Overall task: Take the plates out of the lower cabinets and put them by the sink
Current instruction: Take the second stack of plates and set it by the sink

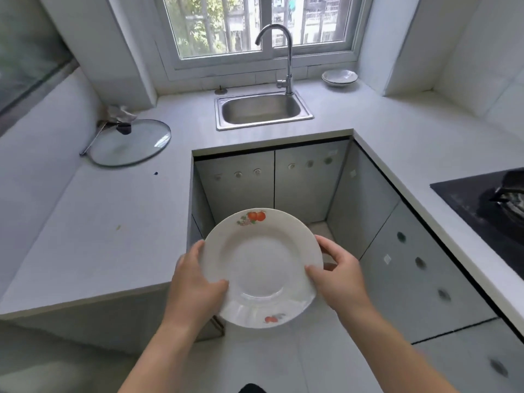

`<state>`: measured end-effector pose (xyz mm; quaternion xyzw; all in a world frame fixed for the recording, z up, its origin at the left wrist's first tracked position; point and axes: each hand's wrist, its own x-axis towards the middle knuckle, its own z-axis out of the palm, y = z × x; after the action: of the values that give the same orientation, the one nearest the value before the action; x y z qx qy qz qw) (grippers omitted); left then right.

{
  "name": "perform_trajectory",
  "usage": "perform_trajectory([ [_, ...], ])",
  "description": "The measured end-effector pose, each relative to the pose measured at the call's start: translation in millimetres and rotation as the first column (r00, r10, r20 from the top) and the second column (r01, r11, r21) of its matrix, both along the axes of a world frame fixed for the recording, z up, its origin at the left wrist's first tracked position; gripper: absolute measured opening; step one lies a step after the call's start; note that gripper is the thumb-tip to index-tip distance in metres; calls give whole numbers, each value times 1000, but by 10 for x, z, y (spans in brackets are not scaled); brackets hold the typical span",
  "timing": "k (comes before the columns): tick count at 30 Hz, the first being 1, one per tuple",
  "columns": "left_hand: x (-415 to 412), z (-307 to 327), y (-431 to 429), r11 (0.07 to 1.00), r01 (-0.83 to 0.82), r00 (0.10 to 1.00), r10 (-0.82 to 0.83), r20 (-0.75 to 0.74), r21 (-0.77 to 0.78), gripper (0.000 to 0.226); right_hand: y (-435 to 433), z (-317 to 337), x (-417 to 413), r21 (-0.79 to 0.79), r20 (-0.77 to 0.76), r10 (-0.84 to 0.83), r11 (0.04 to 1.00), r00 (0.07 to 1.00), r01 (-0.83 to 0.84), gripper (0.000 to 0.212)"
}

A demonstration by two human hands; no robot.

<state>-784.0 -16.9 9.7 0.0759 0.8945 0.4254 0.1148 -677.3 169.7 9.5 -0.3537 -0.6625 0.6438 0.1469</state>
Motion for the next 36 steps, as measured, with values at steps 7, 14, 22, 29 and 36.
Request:
perform_trajectory([
  [7, -1166, -78, 776, 998, 38, 999, -38, 10, 46, 76, 763, 38, -1095, 53, 5, -5, 999, 1000, 5, 49],
  [14, -2416, 207, 1768, 968, 208, 977, -200, -68, 139, 75, 1656, 360, -2129, 131, -5, -108, 985, 994, 107, 50],
  [22, -3265, 262, 2884, 942, 310, 951, -307, -40, 129, 81, 2605, 456, -2779, 197, -24, -196, 960, 980, 197, 51],
  [29, -3617, 209, 3907, 915, 394, 919, -393, -28, 86, 74, 3580, 280, -3092, 135, -15, -282, 950, 959, 281, 48],
  [36, -3952, 367, 5049, 921, 389, 920, -386, -68, 36, 59, 4681, 237, -3448, 106, -55, -291, 949, 955, 295, 47],
])
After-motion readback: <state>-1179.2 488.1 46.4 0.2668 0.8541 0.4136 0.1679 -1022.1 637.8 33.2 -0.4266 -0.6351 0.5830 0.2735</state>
